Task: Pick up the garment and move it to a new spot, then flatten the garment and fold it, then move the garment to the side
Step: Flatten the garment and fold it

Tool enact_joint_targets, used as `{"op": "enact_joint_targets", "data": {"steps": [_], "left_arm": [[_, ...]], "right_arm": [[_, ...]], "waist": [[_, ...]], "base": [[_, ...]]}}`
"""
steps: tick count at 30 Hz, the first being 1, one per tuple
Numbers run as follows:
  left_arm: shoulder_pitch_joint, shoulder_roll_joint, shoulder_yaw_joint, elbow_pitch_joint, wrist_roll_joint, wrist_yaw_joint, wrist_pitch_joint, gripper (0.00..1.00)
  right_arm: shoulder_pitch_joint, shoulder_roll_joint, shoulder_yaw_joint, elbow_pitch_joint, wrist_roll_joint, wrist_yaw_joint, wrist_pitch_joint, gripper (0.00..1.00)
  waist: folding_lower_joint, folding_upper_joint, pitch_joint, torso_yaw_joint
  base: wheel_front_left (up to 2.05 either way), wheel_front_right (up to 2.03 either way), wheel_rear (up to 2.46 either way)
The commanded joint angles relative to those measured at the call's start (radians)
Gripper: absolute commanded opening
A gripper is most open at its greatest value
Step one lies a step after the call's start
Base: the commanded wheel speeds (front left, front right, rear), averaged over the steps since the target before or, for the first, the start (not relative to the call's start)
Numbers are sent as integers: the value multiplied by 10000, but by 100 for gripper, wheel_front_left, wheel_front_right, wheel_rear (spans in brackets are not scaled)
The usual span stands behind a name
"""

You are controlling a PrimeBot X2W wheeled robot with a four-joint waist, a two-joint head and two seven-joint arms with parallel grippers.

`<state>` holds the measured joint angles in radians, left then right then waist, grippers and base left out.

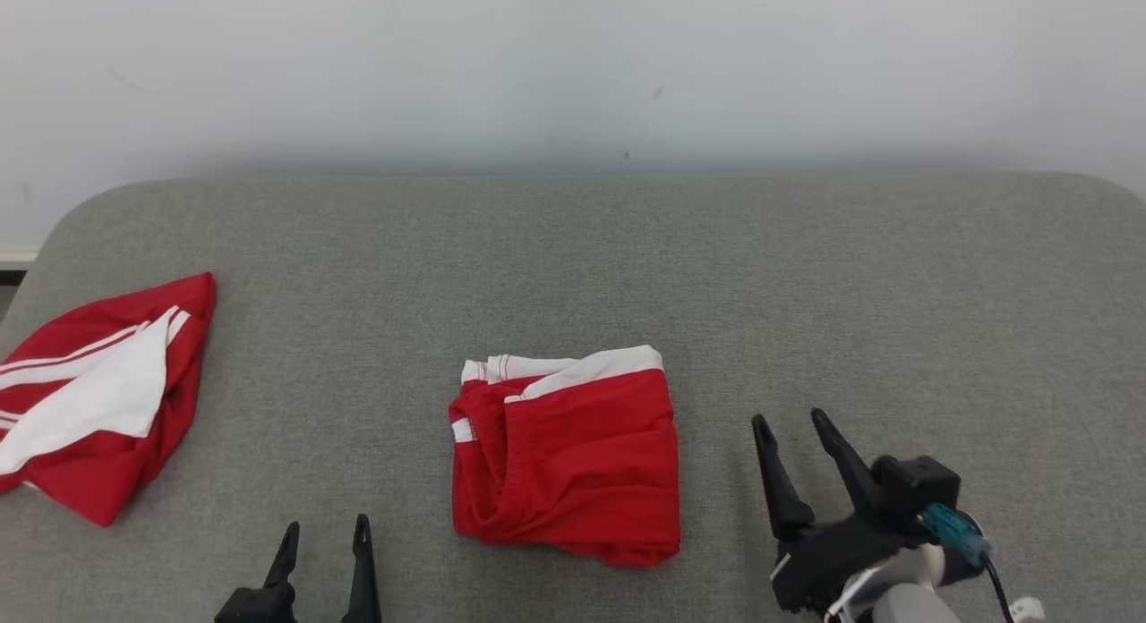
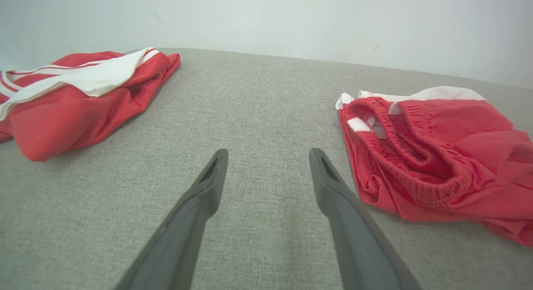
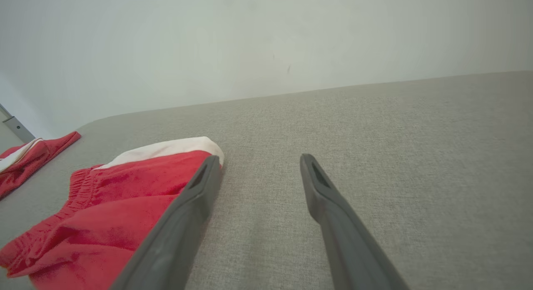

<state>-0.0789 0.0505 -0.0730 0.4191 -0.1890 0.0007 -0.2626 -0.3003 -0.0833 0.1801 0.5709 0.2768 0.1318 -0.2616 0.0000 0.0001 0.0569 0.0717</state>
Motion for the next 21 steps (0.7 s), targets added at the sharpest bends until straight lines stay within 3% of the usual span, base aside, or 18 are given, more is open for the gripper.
{"op": "enact_joint_targets", "data": {"steps": [1,8,21], "left_arm": [[247,2,64,-34,-34,-5,-33,100],[421,0,330,-129,81,-71,-33,100],[973,0,606,-468,509,-148,-33,100]], "right_arm": [[358,65,-336,-181,-197,-24,-42,100],[1608,258,-1154,-992,-875,-24,-28,100],[2408,323,-762,-1570,-1171,-25,-25,100]], "waist": [[0,-1,-76,-273],[0,-1,-234,-626],[0,-1,-583,-963]], "base": [[0,0,0],[0,0,0],[0,0,0]]}}
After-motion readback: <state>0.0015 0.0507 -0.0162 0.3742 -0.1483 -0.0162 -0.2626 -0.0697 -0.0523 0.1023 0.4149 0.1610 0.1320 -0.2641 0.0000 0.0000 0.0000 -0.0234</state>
